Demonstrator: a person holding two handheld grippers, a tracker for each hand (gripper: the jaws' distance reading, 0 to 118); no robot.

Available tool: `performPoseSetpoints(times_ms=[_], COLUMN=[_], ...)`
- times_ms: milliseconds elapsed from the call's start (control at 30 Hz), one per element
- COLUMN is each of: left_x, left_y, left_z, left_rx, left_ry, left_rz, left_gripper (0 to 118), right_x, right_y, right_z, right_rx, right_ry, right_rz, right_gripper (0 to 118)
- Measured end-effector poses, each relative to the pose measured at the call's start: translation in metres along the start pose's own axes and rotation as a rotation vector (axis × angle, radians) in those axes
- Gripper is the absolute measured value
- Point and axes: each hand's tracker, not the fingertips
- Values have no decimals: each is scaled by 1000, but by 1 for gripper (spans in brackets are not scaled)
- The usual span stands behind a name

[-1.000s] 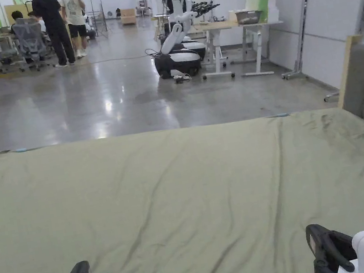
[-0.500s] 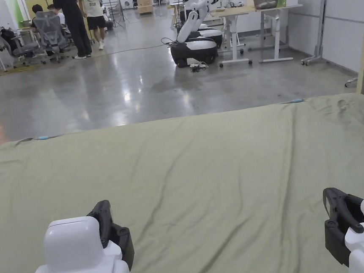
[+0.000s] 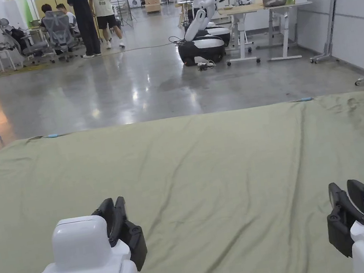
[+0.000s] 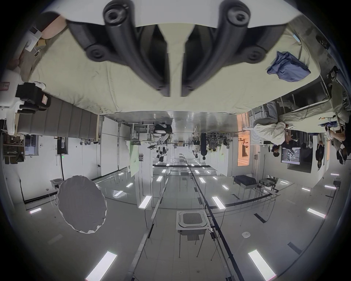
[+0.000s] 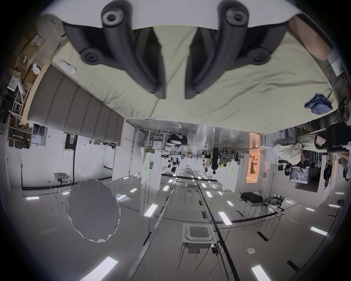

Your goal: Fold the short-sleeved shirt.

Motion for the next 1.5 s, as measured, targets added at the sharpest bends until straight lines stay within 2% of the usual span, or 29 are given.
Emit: performPoseSetpoints(times_ms=[33,100,133,200,267,533,667,867,1033,1233,1367,1500], left_x=[-2,-2,-2,-1,0,1,4,7,7,7,7,3], left_y=[0,0,0,0,1,2,4,3,8,7,7,7], left_z=[0,-2,-3,-1,-1,-3,-1,4,4,5,2,1], left_rx=[1,-1,-6,12,16,15,23,19,15,12,-11,-26], left_ry=[-11,-18,-16,-10,-9,-1,-11,-22,-36,-48,-50,-68], left_rz=[10,23,25,30,29,21,4,1,1,-4,-6,36], left_gripper=[37,95,111,113,118,118,118,118,118,118,118,118], right_x=[1,2,2,2,2,1,6,3,-8,-13,-15,-17], right_y=[0,0,0,-1,-1,1,5,18,21,23,25,29], right_z=[-1,-1,-1,-1,1,1,4,5,8,16,24,26], right_rx=[0,-4,-6,2,19,7,0,-2,8,26,95,89], right_ry=[1,7,4,2,0,-20,35,100,40,81,63,74], right_rz=[-6,-19,-20,-20,-21,-24,-74,-66,-122,-104,-79,-59], right_gripper=[43,75,96,112,118,118,118,118,118,118,118,118])
